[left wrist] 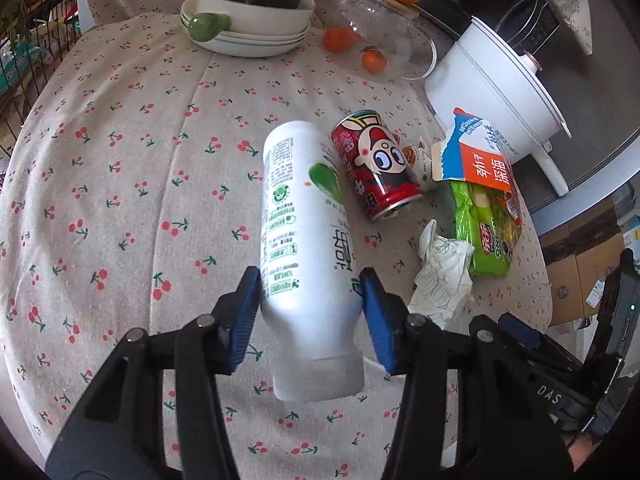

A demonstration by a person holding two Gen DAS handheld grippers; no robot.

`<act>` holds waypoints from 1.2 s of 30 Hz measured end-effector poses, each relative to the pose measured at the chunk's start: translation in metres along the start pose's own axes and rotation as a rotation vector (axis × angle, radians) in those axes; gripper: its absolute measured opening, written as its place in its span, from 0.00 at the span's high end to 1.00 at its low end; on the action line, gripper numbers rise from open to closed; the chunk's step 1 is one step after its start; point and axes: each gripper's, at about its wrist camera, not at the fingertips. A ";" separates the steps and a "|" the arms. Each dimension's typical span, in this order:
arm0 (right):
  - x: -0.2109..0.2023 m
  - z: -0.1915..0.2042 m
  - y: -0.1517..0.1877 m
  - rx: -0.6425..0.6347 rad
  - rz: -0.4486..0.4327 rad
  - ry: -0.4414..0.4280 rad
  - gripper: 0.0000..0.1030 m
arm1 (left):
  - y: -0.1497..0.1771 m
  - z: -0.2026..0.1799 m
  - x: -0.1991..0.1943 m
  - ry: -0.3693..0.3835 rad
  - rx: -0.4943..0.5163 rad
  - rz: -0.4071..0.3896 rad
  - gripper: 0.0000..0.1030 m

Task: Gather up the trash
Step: 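Grasp the white bottle with the left tool while the right grasps the crumpled tissue, then carry bottle and tissue over the basin and open both tools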

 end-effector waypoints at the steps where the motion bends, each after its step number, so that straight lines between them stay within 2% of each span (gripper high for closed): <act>1: 0.005 0.003 -0.001 0.020 0.000 -0.020 0.17 | 0.001 0.000 -0.005 0.002 0.013 -0.006 0.50; 4: 0.018 0.012 -0.003 0.088 -0.011 -0.061 0.17 | 0.005 -0.002 -0.017 0.010 0.049 -0.008 0.50; 7: 0.034 0.018 -0.003 0.120 -0.011 -0.066 0.18 | 0.009 -0.003 -0.027 0.015 0.080 -0.007 0.50; 8: 0.037 0.019 -0.001 0.130 -0.013 -0.069 0.25 | 0.010 -0.002 -0.029 0.017 0.085 -0.007 0.50; 9: 0.041 0.019 0.000 0.139 -0.012 -0.072 0.40 | 0.010 -0.001 -0.031 0.019 0.086 -0.007 0.50; 10: 0.043 0.020 0.001 0.144 -0.017 -0.074 0.44 | 0.011 0.000 -0.032 0.021 0.086 -0.005 0.50; 11: 0.041 0.020 0.002 0.142 -0.040 -0.078 0.59 | 0.012 0.001 -0.032 0.023 0.086 0.001 0.50; 12: 0.042 0.021 0.002 0.147 -0.037 -0.121 0.75 | 0.013 0.003 -0.033 0.024 0.088 0.009 0.50; 13: 0.042 0.022 0.003 0.157 -0.026 -0.150 0.75 | 0.015 0.005 -0.032 0.024 0.090 0.019 0.50; 16: 0.037 0.025 0.005 0.132 0.003 -0.152 0.77 | 0.022 0.009 -0.026 0.036 0.094 0.101 0.50; 19: 0.028 0.024 0.008 0.095 0.061 -0.110 0.77 | 0.026 0.014 -0.015 0.050 0.068 0.167 0.50; 21: 0.019 0.023 0.008 0.073 0.074 -0.096 0.77 | 0.024 0.013 -0.012 0.063 0.062 0.168 0.48; 24: 0.004 0.021 0.009 0.054 0.074 -0.100 0.77 | 0.020 0.007 -0.006 0.084 0.054 0.160 0.38; 27: -0.009 0.017 0.012 0.045 0.072 -0.115 0.77 | 0.022 0.005 0.009 0.056 0.051 0.175 0.38; 28: -0.013 0.016 0.013 0.045 0.073 -0.120 0.77 | 0.024 0.005 0.015 0.045 0.047 0.188 0.40; 30: -0.020 0.012 0.015 0.049 0.077 -0.129 0.77 | 0.029 0.005 0.022 0.035 0.039 0.199 0.50; 33: -0.034 0.003 0.019 0.047 0.073 -0.135 0.77 | 0.030 0.001 0.017 0.036 0.025 0.164 0.51; 36: -0.051 -0.006 0.017 0.037 0.051 -0.131 0.77 | 0.031 -0.014 0.004 0.100 0.024 0.129 0.51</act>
Point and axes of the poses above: each gripper's, at about its wrist camera, not at the fingertips, and x roughly the way its jaws point, z to its left, y to its underside, and after that the axes turned 11 degrees about -z, right-handed
